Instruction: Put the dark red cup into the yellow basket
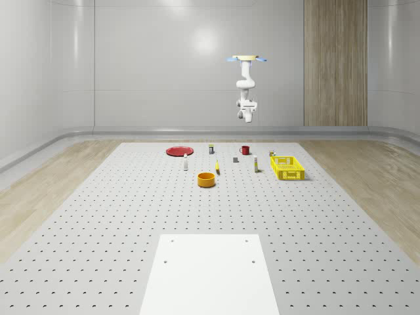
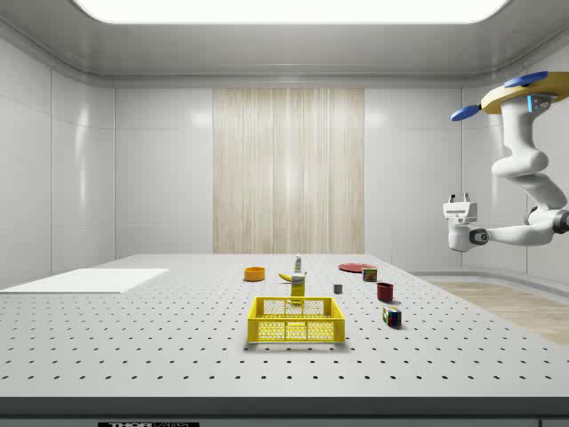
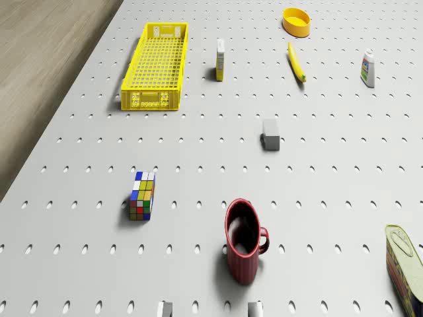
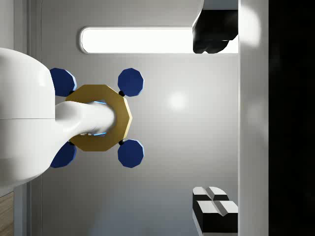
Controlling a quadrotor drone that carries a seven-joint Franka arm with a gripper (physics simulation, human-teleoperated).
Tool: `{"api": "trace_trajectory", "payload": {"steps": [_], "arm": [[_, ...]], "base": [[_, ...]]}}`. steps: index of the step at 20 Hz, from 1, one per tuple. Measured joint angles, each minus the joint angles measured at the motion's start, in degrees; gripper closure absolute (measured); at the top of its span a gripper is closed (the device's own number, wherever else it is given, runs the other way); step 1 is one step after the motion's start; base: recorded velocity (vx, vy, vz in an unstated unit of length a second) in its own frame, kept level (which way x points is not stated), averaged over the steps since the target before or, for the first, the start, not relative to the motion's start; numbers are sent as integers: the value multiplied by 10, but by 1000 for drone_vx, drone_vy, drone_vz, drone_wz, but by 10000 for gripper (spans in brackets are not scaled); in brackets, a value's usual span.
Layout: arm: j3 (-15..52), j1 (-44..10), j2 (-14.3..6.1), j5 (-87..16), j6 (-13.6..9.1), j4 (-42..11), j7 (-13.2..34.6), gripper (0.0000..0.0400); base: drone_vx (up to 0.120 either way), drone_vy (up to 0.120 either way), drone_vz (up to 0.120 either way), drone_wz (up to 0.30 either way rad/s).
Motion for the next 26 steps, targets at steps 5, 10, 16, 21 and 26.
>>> {"api": "trace_trajectory", "payload": {"steps": [5, 10, 16, 21, 26], "arm": [[1, -1, 11, 0, -48, 61, -1, 0], [1, -2, 31, 1, -83, 118, -1, 0], [2, -3, 45, 1, -104, 156, -1, 0], [2, -4, 49, 1, -109, 167, -2, 0], [2, -4, 49, 1, -109, 169, -2, 0]], "base": [[80, -112, 0, 0], [80, -88, 0, 0], [120, 0, 0, 0], [120, 0, 0, 0], [120, 0, 0, 0]]}}
